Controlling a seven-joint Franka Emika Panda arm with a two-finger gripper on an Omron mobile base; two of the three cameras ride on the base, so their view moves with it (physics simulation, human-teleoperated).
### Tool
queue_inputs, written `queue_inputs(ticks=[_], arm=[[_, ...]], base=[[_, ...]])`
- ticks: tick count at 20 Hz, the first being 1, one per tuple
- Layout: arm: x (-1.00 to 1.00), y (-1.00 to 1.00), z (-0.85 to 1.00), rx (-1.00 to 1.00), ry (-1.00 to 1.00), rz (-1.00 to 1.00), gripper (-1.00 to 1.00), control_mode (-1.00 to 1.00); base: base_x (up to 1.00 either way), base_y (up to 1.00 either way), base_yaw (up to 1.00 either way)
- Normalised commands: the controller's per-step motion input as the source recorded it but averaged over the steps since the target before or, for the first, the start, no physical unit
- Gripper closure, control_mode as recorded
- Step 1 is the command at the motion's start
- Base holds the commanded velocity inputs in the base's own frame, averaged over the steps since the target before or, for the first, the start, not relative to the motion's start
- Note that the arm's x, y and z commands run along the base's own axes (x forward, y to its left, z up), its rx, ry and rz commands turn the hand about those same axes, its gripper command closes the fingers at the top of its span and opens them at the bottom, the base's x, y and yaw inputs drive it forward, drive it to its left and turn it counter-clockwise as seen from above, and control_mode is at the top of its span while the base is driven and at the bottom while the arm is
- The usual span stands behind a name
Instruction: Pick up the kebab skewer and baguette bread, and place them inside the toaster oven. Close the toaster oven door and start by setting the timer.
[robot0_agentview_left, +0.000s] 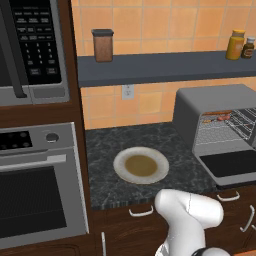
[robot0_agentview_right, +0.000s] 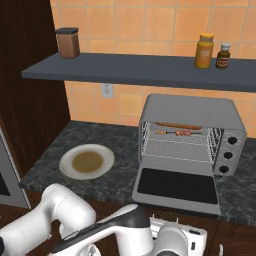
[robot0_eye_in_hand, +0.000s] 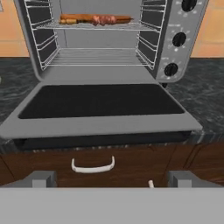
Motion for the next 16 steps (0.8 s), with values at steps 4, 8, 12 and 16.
queue_inputs(ticks=[4, 8, 12, 16], arm=[[0.01, 0.00, -0.32, 0.00, 0.00, 0.07, -1.00, -1.00], [0.16, 0.00, -0.15, 0.00, 0.00, 0.06, -1.00, -1.00], [0.21, 0.00, 0.00, 0.00, -0.05, 0.03, -1.00, -1.00], [0.04, 0.00, -0.22, 0.00, -0.07, 0.01, -1.00, -1.00]], base=[[0.00, 0.00, 0.00], [0.00, 0.00, 0.00], [0.00, 0.00, 0.00], [0.00, 0.00, 0.00]])
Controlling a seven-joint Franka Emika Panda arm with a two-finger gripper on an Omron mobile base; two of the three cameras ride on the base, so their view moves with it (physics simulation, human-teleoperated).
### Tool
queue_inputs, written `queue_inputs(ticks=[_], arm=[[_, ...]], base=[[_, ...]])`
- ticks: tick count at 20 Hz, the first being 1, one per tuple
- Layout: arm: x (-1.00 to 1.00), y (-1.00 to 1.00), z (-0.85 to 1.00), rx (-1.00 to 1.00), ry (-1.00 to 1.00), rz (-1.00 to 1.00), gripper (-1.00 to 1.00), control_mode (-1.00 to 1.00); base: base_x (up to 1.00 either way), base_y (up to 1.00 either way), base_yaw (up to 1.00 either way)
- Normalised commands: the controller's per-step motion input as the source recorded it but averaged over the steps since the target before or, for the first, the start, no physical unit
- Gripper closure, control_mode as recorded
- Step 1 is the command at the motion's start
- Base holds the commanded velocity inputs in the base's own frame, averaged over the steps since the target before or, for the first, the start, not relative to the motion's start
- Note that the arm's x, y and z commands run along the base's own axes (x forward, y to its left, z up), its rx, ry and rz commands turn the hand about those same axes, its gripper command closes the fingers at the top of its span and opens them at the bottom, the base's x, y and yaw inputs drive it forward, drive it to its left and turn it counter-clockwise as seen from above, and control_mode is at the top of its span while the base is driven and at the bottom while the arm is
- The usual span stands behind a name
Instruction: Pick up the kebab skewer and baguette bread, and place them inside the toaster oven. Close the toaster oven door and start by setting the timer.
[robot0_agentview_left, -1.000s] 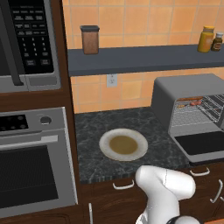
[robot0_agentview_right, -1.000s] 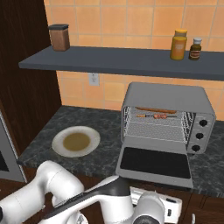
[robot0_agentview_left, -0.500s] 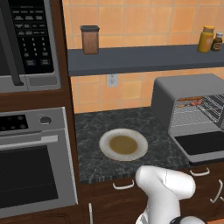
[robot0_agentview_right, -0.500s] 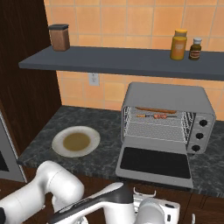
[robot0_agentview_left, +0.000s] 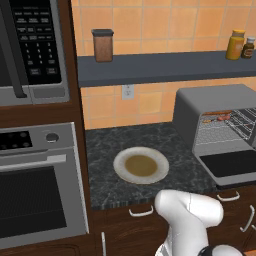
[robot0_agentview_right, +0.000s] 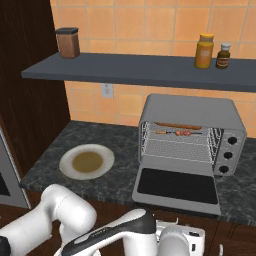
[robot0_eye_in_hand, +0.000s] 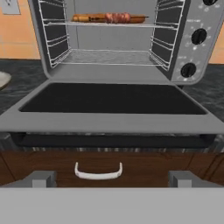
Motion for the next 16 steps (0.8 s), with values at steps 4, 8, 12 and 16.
queue_inputs(ticks=[4, 8, 12, 16], arm=[[0.06, 0.00, -0.12, 0.00, -0.04, 0.00, -1.00, -1.00], [0.17, 0.00, 0.00, 0.00, -0.01, 0.00, -1.00, -1.00], [0.17, 0.00, -0.02, 0.00, 0.00, 0.00, -1.00, -1.00], [0.07, 0.00, -0.16, 0.00, 0.00, 0.00, -1.00, -1.00]], base=[[0.00, 0.00, 0.00], [0.00, 0.00, 0.00], [0.00, 0.00, 0.00], [0.00, 0.00, 0.00]])
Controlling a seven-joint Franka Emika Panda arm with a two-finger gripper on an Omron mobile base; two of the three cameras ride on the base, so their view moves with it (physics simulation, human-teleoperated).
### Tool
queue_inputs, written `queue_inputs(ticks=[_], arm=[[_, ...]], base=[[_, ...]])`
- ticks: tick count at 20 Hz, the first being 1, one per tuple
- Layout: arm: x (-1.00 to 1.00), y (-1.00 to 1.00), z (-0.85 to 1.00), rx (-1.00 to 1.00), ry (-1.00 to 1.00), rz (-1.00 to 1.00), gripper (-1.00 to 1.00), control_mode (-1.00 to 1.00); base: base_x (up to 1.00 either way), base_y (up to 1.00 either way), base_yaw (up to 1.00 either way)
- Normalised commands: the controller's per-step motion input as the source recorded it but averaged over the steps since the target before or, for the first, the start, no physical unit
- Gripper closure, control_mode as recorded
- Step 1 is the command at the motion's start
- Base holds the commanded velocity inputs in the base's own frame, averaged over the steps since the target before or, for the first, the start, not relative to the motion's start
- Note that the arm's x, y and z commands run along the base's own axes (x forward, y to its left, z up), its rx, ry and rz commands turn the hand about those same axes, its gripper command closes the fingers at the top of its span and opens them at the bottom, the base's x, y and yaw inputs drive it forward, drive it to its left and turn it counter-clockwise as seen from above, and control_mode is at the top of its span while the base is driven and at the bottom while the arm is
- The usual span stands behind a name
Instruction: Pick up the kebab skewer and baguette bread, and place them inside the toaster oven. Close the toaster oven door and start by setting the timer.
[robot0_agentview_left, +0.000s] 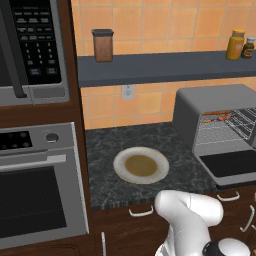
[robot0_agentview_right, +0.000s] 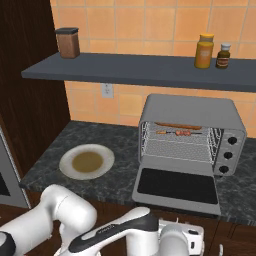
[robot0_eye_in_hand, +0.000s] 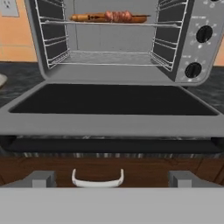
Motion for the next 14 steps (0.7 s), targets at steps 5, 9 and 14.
queue_inputs(ticks=[5, 9, 14], arm=[[0.04, 0.00, -0.19, 0.00, 0.00, 0.00, -1.00, -1.00], [0.09, 0.00, -0.13, 0.00, 0.00, 0.00, -1.00, -1.00], [0.27, 0.00, 0.00, 0.01, 0.00, 0.00, -1.00, -1.00]], base=[[0.00, 0.00, 0.00], [0.00, 0.00, 0.00], [0.00, 0.00, 0.00]])
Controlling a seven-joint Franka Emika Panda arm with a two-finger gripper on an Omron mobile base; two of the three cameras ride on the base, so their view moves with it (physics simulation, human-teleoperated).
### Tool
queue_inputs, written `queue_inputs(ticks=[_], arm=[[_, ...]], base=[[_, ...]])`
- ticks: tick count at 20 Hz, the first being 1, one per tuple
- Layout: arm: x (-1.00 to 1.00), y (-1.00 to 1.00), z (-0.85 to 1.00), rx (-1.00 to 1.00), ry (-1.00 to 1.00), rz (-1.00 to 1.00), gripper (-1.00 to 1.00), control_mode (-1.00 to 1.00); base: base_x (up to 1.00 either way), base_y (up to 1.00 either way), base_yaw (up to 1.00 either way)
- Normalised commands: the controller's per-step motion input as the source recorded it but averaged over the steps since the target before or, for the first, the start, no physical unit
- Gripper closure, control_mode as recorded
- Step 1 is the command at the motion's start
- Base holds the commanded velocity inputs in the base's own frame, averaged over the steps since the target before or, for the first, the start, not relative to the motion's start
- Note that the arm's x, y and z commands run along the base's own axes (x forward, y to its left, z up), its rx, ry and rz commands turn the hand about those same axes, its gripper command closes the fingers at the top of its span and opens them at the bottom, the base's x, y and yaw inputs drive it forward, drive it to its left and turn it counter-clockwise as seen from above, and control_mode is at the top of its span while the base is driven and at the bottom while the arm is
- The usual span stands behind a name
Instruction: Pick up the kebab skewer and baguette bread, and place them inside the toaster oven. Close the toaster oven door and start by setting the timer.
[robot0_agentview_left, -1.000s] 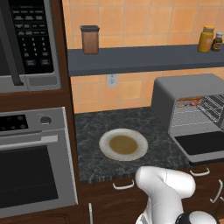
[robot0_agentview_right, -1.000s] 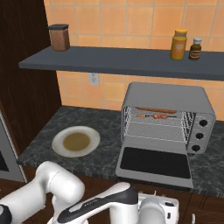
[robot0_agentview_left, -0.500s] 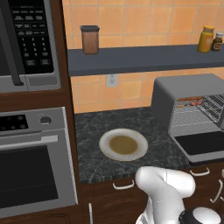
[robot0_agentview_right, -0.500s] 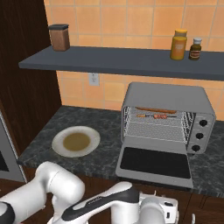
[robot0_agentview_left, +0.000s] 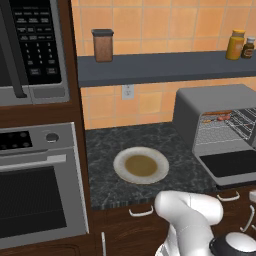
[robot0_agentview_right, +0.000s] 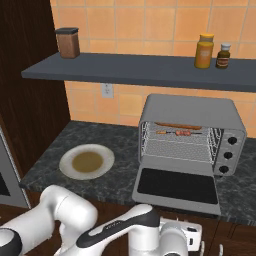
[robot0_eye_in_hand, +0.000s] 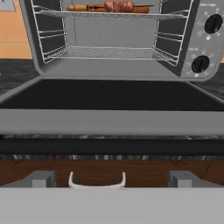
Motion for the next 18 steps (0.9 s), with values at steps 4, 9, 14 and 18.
queue_inputs(ticks=[4, 9, 14, 18], arm=[[0.20, 0.00, -0.10, 0.00, 0.00, 0.00, -1.00, -1.00], [0.00, 0.00, -0.27, 0.00, 0.00, 0.00, -1.00, -1.00], [0.12, 0.00, -0.02, 0.01, 0.00, 0.00, -1.00, -1.00], [0.17, 0.00, 0.00, 0.01, 0.00, 0.00, -1.00, -1.00]], base=[[0.00, 0.00, 0.00], [0.00, 0.00, 0.00], [0.00, 0.00, 0.00], [0.00, 0.00, 0.00]])
